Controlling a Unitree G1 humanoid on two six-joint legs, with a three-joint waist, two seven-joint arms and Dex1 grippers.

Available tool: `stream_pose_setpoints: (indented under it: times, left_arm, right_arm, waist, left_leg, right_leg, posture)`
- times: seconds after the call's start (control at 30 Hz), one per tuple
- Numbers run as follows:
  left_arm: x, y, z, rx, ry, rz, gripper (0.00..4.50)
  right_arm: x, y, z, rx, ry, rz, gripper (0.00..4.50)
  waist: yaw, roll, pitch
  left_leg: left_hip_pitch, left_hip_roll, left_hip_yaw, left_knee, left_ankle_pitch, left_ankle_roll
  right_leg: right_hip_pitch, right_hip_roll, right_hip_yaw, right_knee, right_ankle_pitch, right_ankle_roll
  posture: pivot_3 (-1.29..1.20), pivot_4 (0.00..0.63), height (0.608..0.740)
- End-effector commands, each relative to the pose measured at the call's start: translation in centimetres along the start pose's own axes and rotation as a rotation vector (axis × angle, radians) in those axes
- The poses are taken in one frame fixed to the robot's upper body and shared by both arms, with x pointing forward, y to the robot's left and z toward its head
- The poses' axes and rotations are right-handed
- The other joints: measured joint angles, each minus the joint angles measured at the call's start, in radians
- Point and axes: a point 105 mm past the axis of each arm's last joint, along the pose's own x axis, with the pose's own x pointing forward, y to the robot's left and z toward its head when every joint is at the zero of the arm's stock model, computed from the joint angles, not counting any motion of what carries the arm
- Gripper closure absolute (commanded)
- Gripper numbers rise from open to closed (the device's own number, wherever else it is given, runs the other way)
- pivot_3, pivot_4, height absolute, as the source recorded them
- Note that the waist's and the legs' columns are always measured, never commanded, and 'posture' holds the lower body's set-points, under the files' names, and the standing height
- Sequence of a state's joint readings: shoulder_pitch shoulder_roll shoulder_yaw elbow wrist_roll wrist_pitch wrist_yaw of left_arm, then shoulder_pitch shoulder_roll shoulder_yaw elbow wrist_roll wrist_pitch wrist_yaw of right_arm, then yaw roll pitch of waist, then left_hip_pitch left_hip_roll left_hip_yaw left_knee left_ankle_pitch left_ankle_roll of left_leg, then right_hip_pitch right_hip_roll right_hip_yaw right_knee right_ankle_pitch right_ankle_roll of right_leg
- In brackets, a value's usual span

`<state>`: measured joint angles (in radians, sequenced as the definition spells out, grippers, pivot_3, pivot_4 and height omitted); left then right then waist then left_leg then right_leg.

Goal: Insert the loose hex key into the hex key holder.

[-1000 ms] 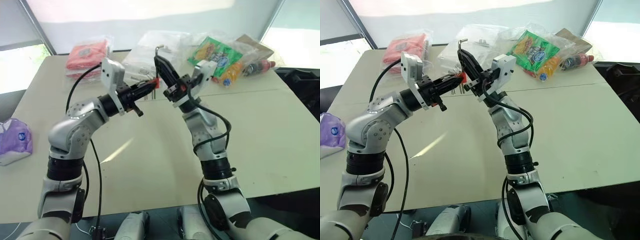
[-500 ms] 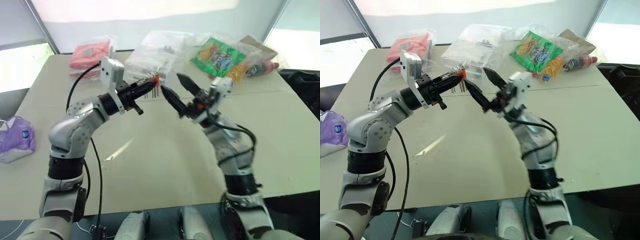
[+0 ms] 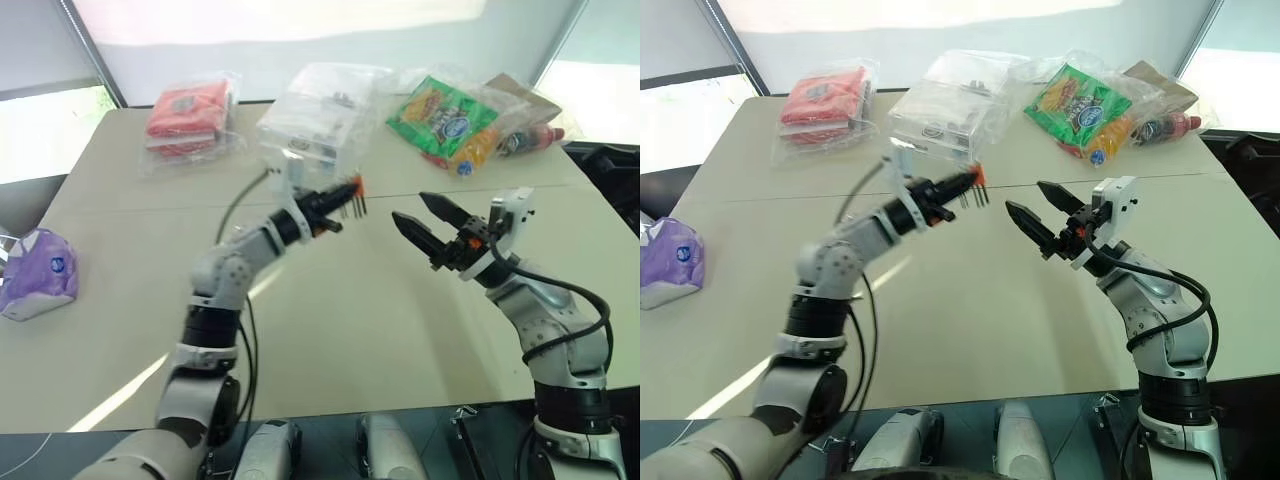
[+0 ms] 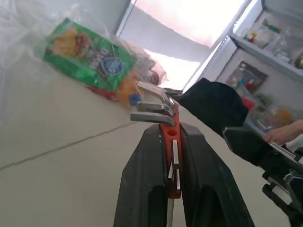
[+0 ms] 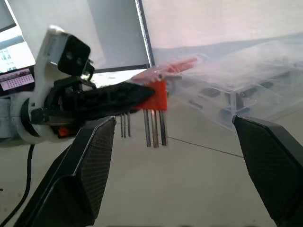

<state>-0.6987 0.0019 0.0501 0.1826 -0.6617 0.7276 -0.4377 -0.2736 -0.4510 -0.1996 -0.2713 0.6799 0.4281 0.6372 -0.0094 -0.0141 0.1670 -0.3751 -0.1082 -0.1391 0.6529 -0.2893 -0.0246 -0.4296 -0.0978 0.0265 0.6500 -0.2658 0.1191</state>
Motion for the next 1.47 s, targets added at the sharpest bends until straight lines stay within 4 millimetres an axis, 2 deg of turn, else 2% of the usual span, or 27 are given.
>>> stream_pose_setpoints:
  times: [0.03,0.23,0.43,0.47,0.5,0.53,0.73,0.87,1.07,1.17,1.33,1.47]
  left_arm:
    - [0.5,0.5,-4.1,-0.134,0.127,0.022,4.50]
    - [-0.1,0.6,-8.2,-0.308,0.272,0.049,4.50]
    - [-1.3,2.4,-9.4,-0.325,0.328,0.148,4.50]
    - [-1.4,2.6,-9.4,-0.317,0.332,0.160,3.61]
    - [-1.6,2.9,-9.5,-0.294,0.341,0.173,3.30]
    - [-1.7,3.0,-9.6,-0.282,0.348,0.180,2.74]
    - [-2.4,3.7,-8.9,-0.172,0.360,0.201,0.06]
    - [-2.6,3.2,-5.9,0.260,0.350,0.102,0.06]
    - [-3.1,1.6,0.1,0.530,0.239,0.001,0.06]
    - [-5.1,0.9,2.5,0.679,0.255,-0.047,0.06]
    - [-9.9,-0.5,3.2,0.735,0.359,-0.155,0.06]
    - [-11.4,-1.4,2.8,0.684,0.371,-0.183,0.06]
  right_arm:
    - [-0.2,0.4,1.1,-0.043,-0.044,-0.012,0.41]
    - [-0.9,0.6,0.9,-0.052,-0.042,-0.050,0.41]
    - [-1.0,0.9,0.6,-0.053,-0.037,-0.063,0.41]
    - [-1.0,0.9,0.5,-0.053,-0.036,-0.063,0.34]
    - [-0.9,0.9,0.4,-0.053,-0.035,-0.063,0.34]
    - [-0.8,0.9,0.4,-0.054,-0.034,-0.062,0.34]
    - [-0.4,0.6,0.3,-0.071,-0.022,-0.048,0.34]
    - [-0.4,0.3,0.2,-0.122,0.037,0.003,0.34]
    - [-1.3,-0.2,-0.7,-0.284,0.270,0.171,0.34]
    - [-2.2,-0.5,-0.9,-0.393,0.413,0.284,0.34]
    - [-3.2,-1.3,-0.5,-0.555,0.603,0.423,0.34]
    - [-2.4,-1.6,-0.3,-0.613,0.627,0.471,0.34]
  waist:
    - [-0.003,0.000,0.000]
    - [0.000,0.000,0.000]
    - [0.000,0.000,-0.001]
    - [0.000,0.000,-0.001]
    - [-0.001,0.000,-0.001]
    - [0.000,0.000,-0.001]
    - [-0.002,0.000,-0.004]
    - [-0.009,0.002,-0.006]
    - [0.009,0.001,-0.005]
    - [0.016,0.001,-0.005]
    - [0.002,0.002,-0.005]
    - [-0.001,0.002,-0.004]
  left_leg:
    - [0.000,0.000,0.000,0.000,0.000,0.000]
    - [0.000,0.000,0.000,0.000,0.000,0.000]
    - [0.001,0.000,0.000,0.000,0.000,0.000]
    - [0.001,0.000,0.000,0.000,0.000,0.000]
    - [0.001,0.000,0.000,0.000,0.000,0.000]
    - [0.001,0.000,0.000,0.000,0.000,0.000]
    - [0.004,0.000,0.000,0.001,0.000,0.000]
    - [0.005,0.001,0.001,0.000,0.000,0.000]
    - [0.000,0.000,0.001,0.000,0.000,0.000]
    - [-0.001,0.000,0.001,0.001,0.000,0.001]
    - [0.001,0.001,0.001,-0.001,-0.001,0.001]
    - [0.001,0.001,0.001,0.000,-0.001,0.001]
  right_leg:
    - [0.000,0.000,0.000,0.000,0.000,0.000]
    - [-0.001,0.000,0.000,0.000,0.000,0.000]
    - [0.000,0.000,0.000,0.000,0.000,0.000]
    - [0.001,0.000,0.000,0.000,0.000,0.000]
    - [0.001,0.000,0.000,0.000,0.000,0.000]
    - [0.001,0.000,0.000,0.000,0.000,0.000]
    - [0.004,0.000,0.000,0.000,0.000,0.000]
    - [0.004,0.001,0.001,0.001,0.000,0.000]
    - [0.001,0.000,0.000,-0.001,0.000,0.000]
    - [0.001,0.000,0.000,-0.002,0.001,0.001]
    - [0.001,0.000,0.000,-0.002,0.000,0.001]
    - [0.001,0.000,0.000,-0.002,0.000,0.001]
  posture:
    - [0.00,0.150,0.740]
    - [0.00,0.150,0.740]
    - [0.00,0.150,0.740]
    - [0.00,0.150,0.740]
    - [0.00,0.150,0.740]
    - [0.00,0.150,0.740]
    - [0.00,0.150,0.740]
    - [0.00,0.150,0.740]
    - [0.00,0.150,0.740]
    - [0.00,0.150,0.740]
    - [0.00,0.150,0.740]
    - [0.00,0.150,0.740]
